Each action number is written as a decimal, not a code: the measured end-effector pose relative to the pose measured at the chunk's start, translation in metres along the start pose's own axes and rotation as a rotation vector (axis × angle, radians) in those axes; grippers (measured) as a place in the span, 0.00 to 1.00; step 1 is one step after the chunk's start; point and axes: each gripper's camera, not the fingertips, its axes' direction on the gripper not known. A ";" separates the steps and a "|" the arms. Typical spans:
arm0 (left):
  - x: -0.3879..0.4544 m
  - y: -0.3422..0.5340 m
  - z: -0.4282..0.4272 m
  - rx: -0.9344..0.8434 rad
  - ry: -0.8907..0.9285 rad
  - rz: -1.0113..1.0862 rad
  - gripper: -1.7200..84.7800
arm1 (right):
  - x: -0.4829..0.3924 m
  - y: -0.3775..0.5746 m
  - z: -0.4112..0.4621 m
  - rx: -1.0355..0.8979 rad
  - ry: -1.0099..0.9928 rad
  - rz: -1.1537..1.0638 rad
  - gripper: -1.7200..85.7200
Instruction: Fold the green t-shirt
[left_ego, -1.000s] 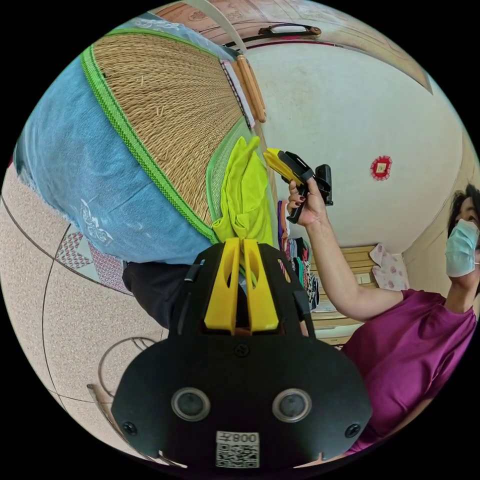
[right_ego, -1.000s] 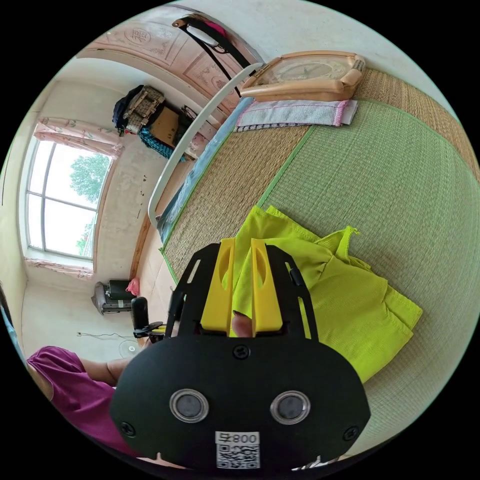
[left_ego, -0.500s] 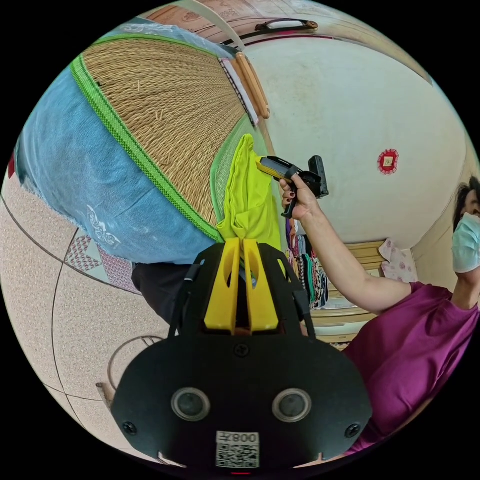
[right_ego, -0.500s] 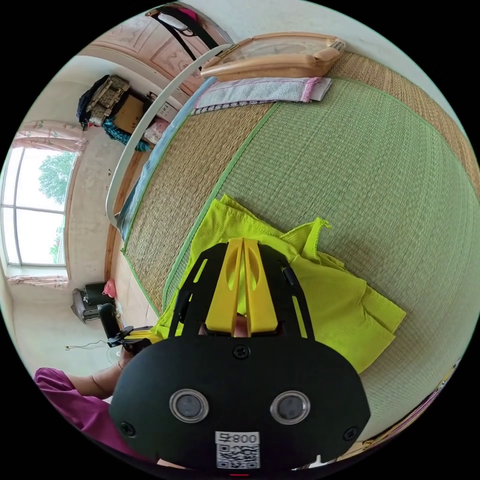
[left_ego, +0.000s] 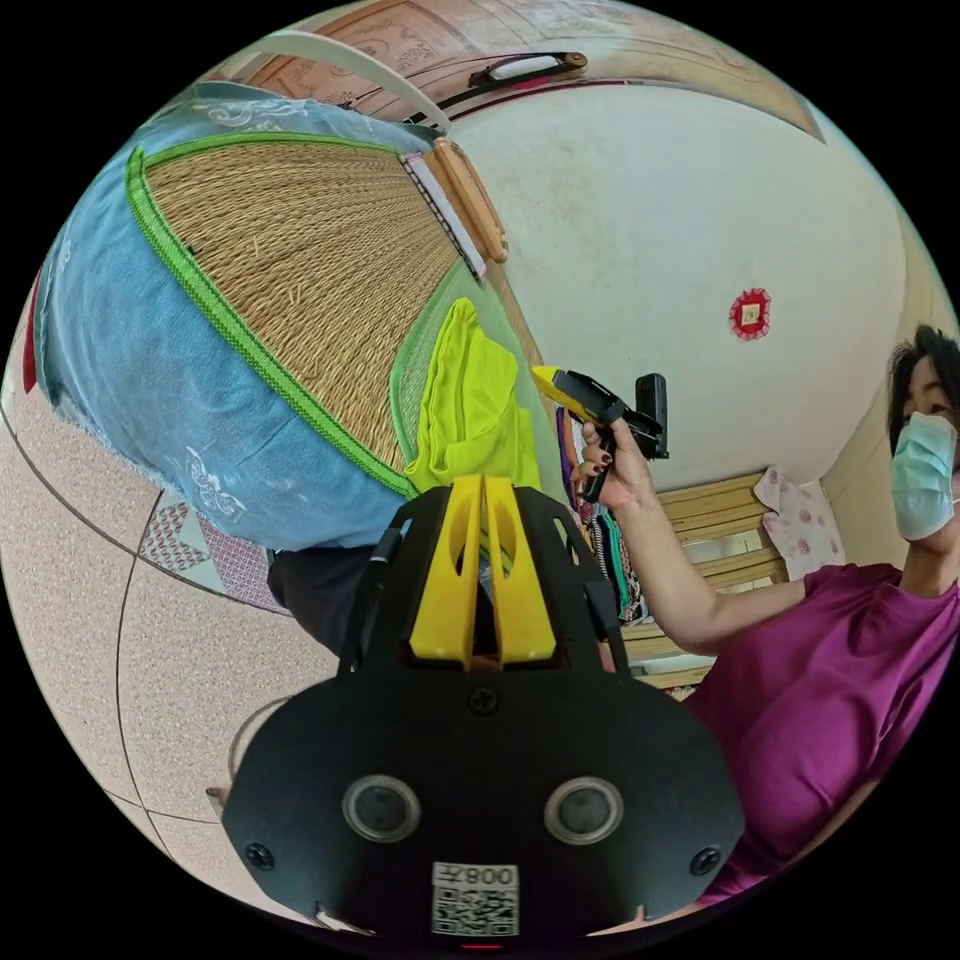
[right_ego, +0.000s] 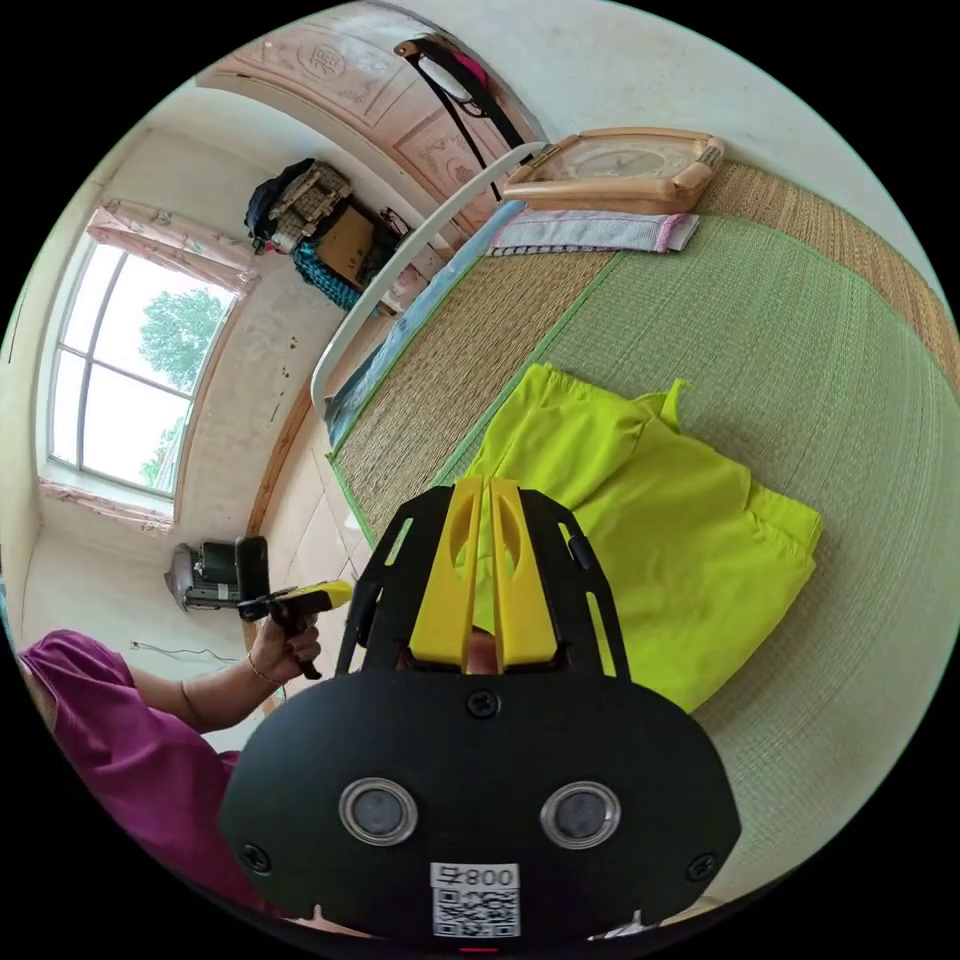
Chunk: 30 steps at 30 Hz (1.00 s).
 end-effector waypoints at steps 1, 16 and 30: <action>0.003 -0.001 0.002 0.000 0.002 0.009 0.02 | -0.005 0.021 -0.002 -0.019 -0.030 -0.003 0.03; 0.035 -0.008 0.055 -0.087 -0.158 0.081 0.02 | -0.058 0.233 -0.039 -0.108 0.305 0.083 0.11; 0.058 -0.010 0.110 -0.152 -0.285 0.099 0.02 | -0.092 0.276 0.002 -0.082 0.353 0.092 0.09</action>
